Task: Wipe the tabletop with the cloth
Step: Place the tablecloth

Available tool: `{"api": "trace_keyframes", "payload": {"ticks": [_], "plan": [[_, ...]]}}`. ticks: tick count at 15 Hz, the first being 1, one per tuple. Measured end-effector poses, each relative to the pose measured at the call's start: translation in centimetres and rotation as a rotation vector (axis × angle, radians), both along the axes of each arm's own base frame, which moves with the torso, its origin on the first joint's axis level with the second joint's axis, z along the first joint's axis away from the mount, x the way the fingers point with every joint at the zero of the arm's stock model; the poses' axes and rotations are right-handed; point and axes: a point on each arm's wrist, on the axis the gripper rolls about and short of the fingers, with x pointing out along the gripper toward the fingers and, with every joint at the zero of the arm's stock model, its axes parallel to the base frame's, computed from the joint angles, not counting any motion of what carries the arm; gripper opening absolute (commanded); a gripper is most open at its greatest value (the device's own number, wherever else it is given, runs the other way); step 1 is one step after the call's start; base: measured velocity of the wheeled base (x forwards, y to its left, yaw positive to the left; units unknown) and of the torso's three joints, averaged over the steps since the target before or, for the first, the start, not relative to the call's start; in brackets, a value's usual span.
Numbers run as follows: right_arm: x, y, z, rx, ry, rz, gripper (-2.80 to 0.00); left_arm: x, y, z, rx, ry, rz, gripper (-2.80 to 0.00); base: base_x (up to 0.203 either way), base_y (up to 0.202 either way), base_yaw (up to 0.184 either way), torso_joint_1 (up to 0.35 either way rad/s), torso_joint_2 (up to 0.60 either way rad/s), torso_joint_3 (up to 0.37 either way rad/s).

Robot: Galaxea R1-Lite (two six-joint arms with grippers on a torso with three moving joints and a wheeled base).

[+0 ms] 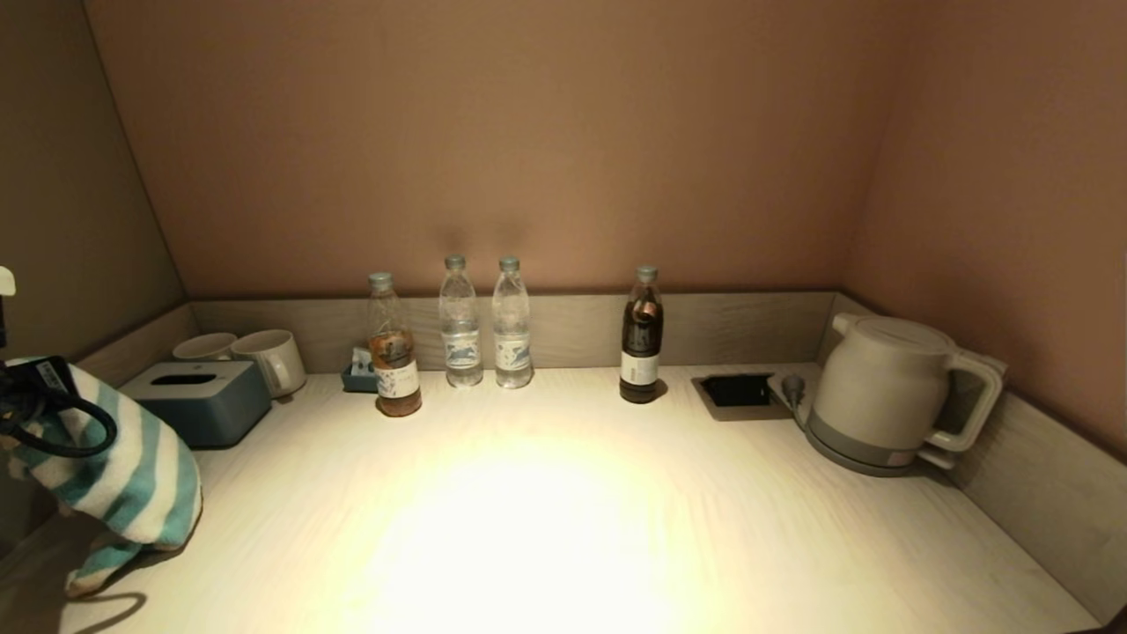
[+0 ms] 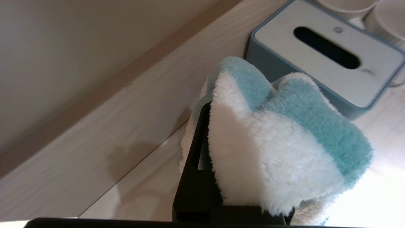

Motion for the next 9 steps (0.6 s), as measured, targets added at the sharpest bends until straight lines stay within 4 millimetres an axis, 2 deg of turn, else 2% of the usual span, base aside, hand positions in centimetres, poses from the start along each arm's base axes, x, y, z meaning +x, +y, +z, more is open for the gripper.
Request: {"api": "trace_keyframes", "payload": {"ticks": [5,6,9], "plan": [[0.0,0.0,0.0,0.0,0.0,0.0,-2.8,2.6,2.3,-2.7,-0.026,0.053,0.048,-2.8,0.0,0.0,0.0,0.0,0.0,0.0],[0.0,0.0,0.0,0.0,0.0,0.0,-2.8,3.0,2.9,-3.2,-0.03,0.059,0.06,0.0,0.0,0.0,0.0,0.0,0.0,0.0],[0.0,0.0,0.0,0.0,0.0,0.0,-2.8,3.8,4.1,-4.1,-0.036,0.072,0.085,0.0,0.0,0.0,0.0,0.0,0.0,0.0]]}}
